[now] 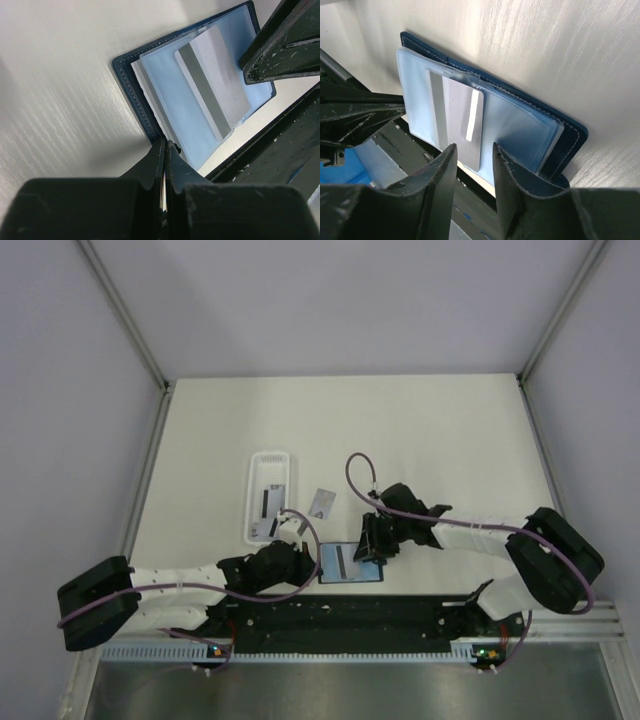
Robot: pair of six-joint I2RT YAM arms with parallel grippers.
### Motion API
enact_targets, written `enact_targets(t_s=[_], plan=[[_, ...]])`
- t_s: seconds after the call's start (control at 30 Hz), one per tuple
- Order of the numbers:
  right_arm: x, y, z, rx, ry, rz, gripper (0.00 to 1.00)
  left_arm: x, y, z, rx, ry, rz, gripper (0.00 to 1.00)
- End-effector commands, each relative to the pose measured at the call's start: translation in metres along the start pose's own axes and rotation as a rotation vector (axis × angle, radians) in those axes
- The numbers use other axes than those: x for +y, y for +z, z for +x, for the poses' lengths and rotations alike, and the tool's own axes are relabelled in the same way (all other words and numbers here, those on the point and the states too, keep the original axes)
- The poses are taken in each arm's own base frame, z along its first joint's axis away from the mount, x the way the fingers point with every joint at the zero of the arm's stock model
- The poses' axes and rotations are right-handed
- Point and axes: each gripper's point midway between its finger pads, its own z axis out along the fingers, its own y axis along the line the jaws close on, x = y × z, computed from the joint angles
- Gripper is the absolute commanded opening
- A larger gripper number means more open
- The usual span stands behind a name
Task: Put the credit cards into the card holder
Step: Insert the credit card into the card holder.
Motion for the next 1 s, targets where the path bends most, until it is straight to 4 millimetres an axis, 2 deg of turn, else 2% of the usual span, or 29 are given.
enact_targets(t_s=[0.0, 0.5, 0.73, 0.97], plan=[[0.003, 0.005, -0.001, 0.001, -0.031, 0.031, 0.32, 0.022, -0.003, 0.015, 0.044, 0.025, -0.072, 0.00], [0.028, 0.024, 0.004, 0.031, -0.055, -0.012, 0.17, 0.020, -0.002, 0.016, 0.048, 0.029, -0.067, 0.00], [0.044, 0.032, 0.005, 0.040, -0.065, -0.048, 0.07, 0.020, -0.001, 0.015, 0.048, 0.028, -0.066, 0.00], [0.052, 0.035, 0.005, 0.041, -0.081, -0.070, 0.08, 0.019, -0.002, 0.015, 0.048, 0.031, -0.066, 0.00]])
